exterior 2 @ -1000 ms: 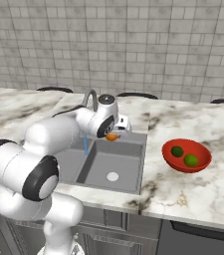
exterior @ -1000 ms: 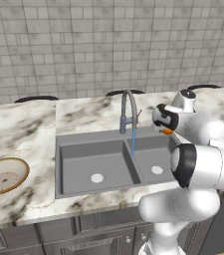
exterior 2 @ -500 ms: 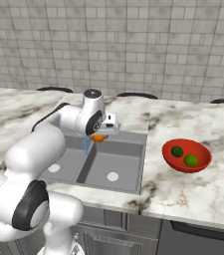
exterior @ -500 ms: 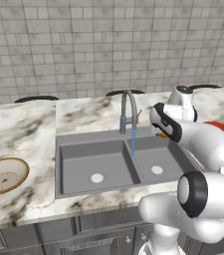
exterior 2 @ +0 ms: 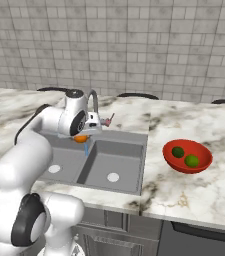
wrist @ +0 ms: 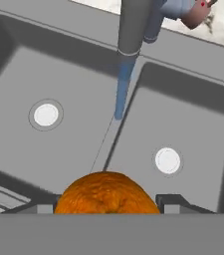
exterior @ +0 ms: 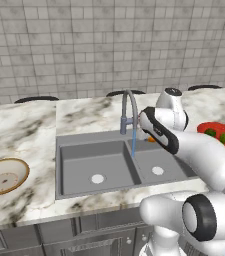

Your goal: Pick the limes from the sink and place them in one bowl. Place the tangerine in the other bowl. Then turn off the sink faucet.

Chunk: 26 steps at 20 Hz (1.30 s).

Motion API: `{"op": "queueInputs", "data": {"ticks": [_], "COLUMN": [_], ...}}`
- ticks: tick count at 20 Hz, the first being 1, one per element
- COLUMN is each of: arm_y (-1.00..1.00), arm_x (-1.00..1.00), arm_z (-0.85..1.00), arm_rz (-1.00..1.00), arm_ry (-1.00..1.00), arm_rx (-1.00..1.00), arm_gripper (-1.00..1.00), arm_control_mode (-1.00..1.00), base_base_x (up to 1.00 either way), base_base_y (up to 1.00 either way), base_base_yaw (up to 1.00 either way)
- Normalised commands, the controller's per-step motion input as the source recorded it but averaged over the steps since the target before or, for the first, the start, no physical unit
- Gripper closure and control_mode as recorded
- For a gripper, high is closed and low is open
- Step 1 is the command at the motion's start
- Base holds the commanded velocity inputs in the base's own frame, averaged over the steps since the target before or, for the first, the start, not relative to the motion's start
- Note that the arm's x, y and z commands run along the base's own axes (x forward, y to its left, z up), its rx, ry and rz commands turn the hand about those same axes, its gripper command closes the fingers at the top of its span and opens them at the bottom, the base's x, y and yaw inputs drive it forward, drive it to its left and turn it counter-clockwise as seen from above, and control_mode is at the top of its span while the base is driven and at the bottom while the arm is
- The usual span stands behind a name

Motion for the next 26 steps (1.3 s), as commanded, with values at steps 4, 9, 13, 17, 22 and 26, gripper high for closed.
{"op": "queueInputs", "data": {"ticks": [4,9,13,17,22,26], "arm_y": [0.69,0.75,0.76,0.76,0.8,0.69], "arm_x": [-0.16,-0.08,-0.04,0.0,-0.03,-0.01], "arm_z": [0.0,0.0,0.0,0.0,0.0,0.0], "arm_rz": [0.14,0.15,0.16,0.16,0.15,0.13], "arm_ry": [0.0,0.0,0.0,0.0,0.0,0.0], "arm_rx": [0.0,0.0,0.0,0.0,0.0,-0.02], "arm_gripper": [1.0,1.0,1.0,1.0,1.0,1.0], "arm_control_mode": [-1.0,-1.0,-1.0,-1.0,-1.0,-1.0], "base_base_x": [0.0,0.0,0.0,0.0,0.0,0.0], "base_base_y": [0.0,0.0,0.0,0.0,0.0,0.0], "base_base_yaw": [0.0,0.0,0.0,0.0,0.0,0.0]}}
